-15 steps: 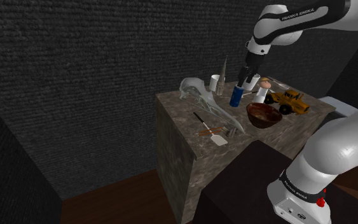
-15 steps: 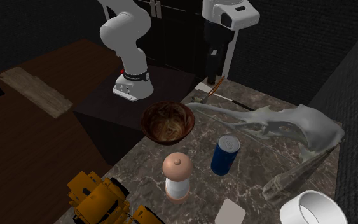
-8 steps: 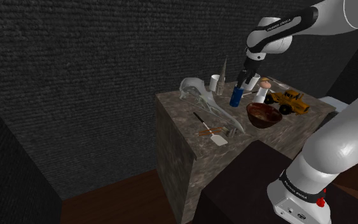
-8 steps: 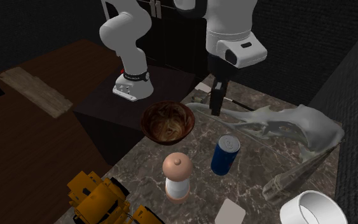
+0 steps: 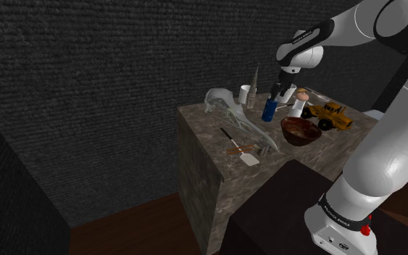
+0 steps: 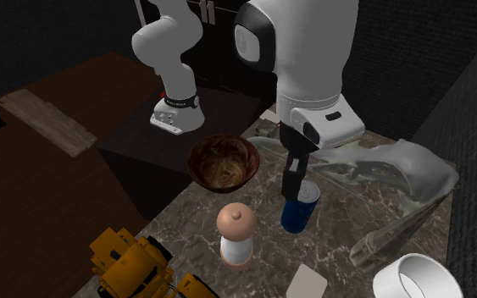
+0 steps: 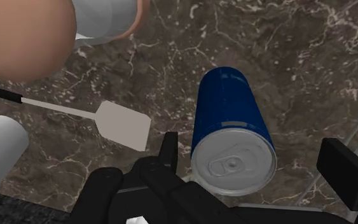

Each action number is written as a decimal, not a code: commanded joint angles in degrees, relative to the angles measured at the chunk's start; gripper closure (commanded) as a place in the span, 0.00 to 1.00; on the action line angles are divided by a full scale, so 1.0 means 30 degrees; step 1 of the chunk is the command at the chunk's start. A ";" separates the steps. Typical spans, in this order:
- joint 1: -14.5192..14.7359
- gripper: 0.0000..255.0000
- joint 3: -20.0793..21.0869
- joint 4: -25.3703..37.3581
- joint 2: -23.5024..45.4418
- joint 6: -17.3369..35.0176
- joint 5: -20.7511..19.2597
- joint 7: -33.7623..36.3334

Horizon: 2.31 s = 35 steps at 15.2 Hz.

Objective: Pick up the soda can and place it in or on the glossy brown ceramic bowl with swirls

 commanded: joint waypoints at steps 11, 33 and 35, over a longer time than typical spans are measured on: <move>-0.0203 0.00 0.0122 -0.0192 0.1690 0.1754 0.1138 -0.0842; -0.0053 1.00 -0.0039 0.0751 0.0356 -0.0361 0.0160 -0.0121; -0.0033 1.00 -0.0052 0.1008 0.0102 -0.0842 -0.0014 0.0009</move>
